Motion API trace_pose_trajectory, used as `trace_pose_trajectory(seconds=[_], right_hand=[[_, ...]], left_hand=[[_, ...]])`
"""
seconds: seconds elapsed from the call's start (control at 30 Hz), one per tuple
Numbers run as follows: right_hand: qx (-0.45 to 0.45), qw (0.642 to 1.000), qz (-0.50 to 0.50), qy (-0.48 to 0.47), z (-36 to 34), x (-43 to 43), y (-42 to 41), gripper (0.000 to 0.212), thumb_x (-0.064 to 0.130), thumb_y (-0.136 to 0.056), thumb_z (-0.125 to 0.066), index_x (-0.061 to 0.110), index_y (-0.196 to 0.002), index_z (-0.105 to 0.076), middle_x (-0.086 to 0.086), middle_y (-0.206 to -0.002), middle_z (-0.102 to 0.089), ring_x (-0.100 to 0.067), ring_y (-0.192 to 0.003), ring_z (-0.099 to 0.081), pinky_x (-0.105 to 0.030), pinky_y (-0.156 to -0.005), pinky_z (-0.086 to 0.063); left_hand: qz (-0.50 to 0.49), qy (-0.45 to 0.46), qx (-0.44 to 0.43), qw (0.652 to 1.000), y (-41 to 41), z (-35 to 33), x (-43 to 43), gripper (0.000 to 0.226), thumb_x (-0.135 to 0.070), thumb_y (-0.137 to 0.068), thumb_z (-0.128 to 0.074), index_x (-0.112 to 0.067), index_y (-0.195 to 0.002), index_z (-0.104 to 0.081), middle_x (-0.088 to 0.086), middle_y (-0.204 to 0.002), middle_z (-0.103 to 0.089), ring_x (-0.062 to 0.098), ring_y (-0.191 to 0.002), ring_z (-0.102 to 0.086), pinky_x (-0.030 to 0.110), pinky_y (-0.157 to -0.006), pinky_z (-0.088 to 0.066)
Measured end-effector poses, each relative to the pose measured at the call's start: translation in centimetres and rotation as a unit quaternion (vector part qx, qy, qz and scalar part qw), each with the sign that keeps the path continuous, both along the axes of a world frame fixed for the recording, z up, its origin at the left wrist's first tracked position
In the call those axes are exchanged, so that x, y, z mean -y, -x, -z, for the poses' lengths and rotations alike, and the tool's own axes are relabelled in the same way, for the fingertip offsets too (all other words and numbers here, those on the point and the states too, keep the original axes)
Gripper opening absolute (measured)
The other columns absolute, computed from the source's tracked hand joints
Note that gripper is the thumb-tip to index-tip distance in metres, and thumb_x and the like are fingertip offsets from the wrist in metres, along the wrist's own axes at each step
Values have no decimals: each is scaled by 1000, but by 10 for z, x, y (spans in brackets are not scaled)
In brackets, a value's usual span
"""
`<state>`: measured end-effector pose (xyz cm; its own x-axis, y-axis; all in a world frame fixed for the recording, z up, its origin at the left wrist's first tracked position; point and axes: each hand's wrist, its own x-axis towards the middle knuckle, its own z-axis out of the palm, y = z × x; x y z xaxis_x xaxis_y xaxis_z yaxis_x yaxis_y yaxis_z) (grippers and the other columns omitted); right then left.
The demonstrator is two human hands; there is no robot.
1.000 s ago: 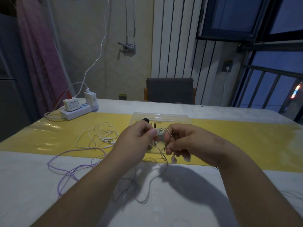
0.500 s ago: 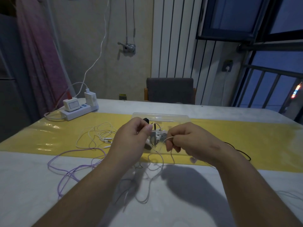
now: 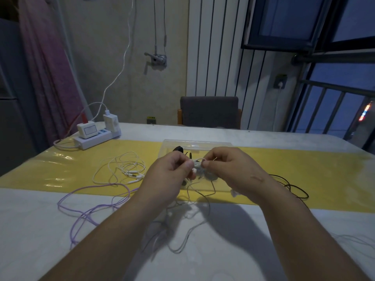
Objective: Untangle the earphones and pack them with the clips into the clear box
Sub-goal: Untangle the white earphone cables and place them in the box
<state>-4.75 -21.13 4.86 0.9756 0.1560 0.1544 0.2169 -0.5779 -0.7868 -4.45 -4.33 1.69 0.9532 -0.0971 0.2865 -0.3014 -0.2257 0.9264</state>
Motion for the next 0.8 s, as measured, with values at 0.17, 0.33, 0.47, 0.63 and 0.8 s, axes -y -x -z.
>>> trace_pose_trajectory(seconds=[0.17, 0.33, 0.47, 0.63, 0.8], right_hand=[[-60, 984, 4, -166, -4, -1, 1, 25, 9, -90, -51, 17, -68, -59, 2, -49, -47, -13, -42, -29, -24, -44, -25], [-59, 976, 4, -211, -6, -2, 3, 15, 10, -82, -44, 9, -73, -56, -6, -57, -55, -15, -44, -31, -25, -42, -27], [-39, 972, -11, -232, -6, -4, 3, 27, 22, -97, -51, 9, -74, -52, -4, -55, -53, -11, -42, -35, -25, -42, -27], [21, 978, 80, -193, -4, -1, 1, 33, 33, -101, -46, 15, -74, -50, -3, -54, -57, -11, -41, -42, -30, -42, -32], [28, 970, 156, -185, -6, 1, -1, 25, 28, -97, -46, 12, -79, -48, -11, -65, -58, -5, -38, -43, -29, -44, -31]], left_hand=[[49, -66, -43, 996, -4, 6, -3, 21, -38, -71, -77, -26, -87, -69, -8, -85, -72, 9, -79, -64, 39, -82, -54], [96, -127, -78, 984, -4, 8, -2, 41, -31, -63, -89, -27, -96, -66, -9, -92, -73, 5, -87, -68, 36, -82, -57], [79, -139, -51, 986, 0, 8, 3, 23, -40, -73, -81, -23, -80, -67, -14, -64, -61, 1, -56, -53, 21, -54, -40], [85, -86, -31, 992, 0, 5, 0, 23, -38, -86, -67, -24, -68, -68, -9, -61, -61, 8, -60, -52, 31, -62, -43], [38, -54, 18, 998, -6, 1, -10, 33, -43, -86, -60, -13, -74, -69, 17, -79, -68, 38, -81, -65, 45, -75, -52]])
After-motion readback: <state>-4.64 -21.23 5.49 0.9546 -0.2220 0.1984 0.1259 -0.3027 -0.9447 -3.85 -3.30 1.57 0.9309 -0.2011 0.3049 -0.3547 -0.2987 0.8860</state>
